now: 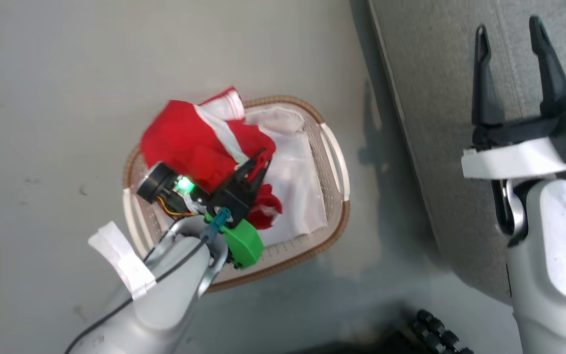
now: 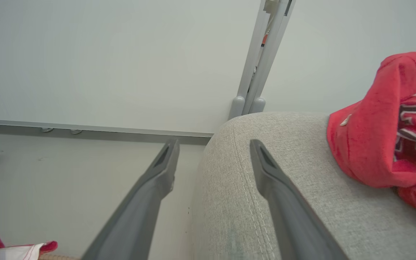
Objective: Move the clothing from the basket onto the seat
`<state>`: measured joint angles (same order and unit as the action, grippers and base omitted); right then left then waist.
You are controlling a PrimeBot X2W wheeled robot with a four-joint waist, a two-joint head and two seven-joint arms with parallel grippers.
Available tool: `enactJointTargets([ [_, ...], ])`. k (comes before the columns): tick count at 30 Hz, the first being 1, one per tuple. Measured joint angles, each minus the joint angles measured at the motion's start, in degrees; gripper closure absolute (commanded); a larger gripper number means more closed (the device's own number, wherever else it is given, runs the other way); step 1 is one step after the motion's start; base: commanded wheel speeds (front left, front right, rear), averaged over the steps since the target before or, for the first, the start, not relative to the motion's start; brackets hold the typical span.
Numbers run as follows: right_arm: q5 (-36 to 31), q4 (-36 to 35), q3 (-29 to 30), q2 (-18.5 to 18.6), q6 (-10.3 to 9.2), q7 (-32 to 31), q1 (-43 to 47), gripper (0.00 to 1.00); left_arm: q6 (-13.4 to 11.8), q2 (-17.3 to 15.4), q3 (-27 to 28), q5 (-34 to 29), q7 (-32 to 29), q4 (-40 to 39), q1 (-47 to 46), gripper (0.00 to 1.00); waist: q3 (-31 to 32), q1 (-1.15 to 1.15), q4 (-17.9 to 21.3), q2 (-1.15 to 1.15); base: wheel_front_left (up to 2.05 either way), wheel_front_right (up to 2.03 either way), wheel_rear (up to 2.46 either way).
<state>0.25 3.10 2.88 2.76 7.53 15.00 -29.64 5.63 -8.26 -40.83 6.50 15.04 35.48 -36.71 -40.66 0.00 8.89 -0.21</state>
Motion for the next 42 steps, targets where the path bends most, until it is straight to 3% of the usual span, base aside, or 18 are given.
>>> enactJointTargets([
  [8,-1.2,2.6,0.4,0.0,0.0,0.0,5.8,0.0,-0.6,-1.8,2.1,0.5,0.0,-11.6,6.1,1.0,9.7,-0.01,-3.0,0.0,0.0,0.0,0.0],
  [17,-1.1,5.2,-0.9,0.0,0.0,0.0,11.6,0.0,0.4,-5.8,1.4,-0.5,0.0,-17.5,6.1,1.0,20.7,-0.01,-5.3,0.0,0.0,0.0,0.0],
  [29,-0.3,7.6,-6.9,0.0,0.0,0.0,15.9,0.0,1.7,-9.8,0.1,3.1,-7.9,-22.2,-8.6,1.0,32.1,-0.01,-6.7,0.0,0.0,0.0,0.0],
  [42,-0.3,9.5,-13.5,0.0,0.0,0.0,16.0,0.0,1.8,-10.9,-1.0,8.7,-11.4,-24.0,-20.3,1.0,36.7,-0.01,-7.3,0.0,0.0,0.0,0.0],
])
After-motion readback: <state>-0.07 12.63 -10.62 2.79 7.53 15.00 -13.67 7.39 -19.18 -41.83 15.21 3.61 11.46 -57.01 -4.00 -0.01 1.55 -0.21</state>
